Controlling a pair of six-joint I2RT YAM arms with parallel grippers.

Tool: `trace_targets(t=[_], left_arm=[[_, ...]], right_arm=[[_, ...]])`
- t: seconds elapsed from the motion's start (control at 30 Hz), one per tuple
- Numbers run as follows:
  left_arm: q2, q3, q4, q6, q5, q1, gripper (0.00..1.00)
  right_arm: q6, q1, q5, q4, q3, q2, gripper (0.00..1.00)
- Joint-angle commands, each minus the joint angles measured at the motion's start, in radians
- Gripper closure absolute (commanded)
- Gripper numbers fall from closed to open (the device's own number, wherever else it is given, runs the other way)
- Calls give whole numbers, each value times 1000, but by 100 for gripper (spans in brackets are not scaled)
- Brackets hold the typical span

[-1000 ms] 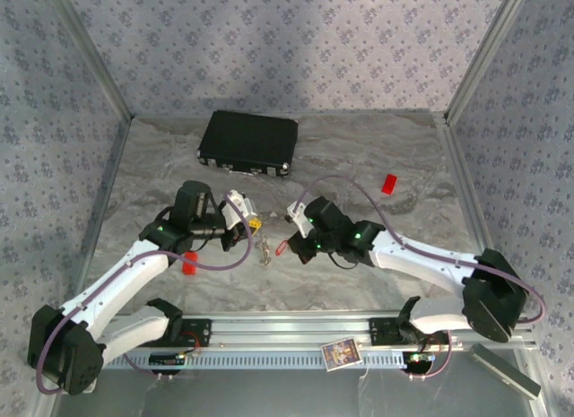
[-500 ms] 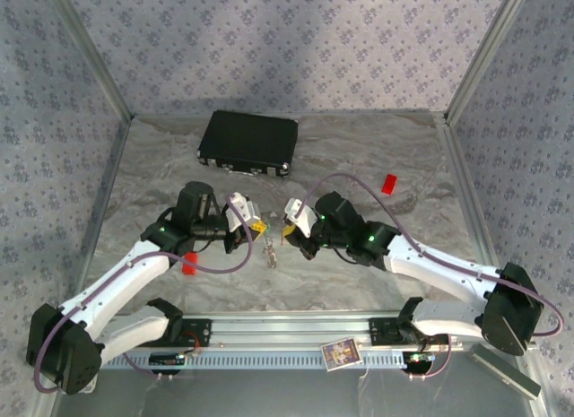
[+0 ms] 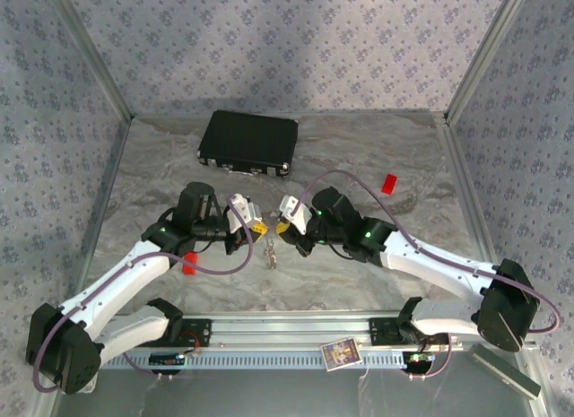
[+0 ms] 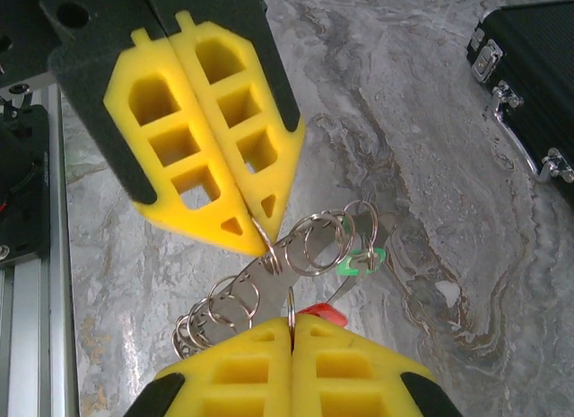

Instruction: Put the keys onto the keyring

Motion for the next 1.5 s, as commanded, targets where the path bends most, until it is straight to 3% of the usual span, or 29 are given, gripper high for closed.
trace_targets(t=[0.0, 0.33, 0.53, 0.8, 1.47], left_arm=[[2, 7, 17, 15, 48, -5, 100], [4, 8, 11, 14, 42, -9, 100], [4, 10, 9, 14, 26, -9, 100], [4, 11, 5, 16, 16, -10, 100], [9, 18, -7, 22, 27, -11, 100]], right_arm=[[5, 6, -22, 38, 34, 15, 100], [-5, 20, -28, 54, 38, 31, 100], [-13, 30, 147, 11, 29, 7, 100], [-57, 40, -1, -43, 32, -9, 100], [-24, 39, 64, 51, 35, 28, 100]])
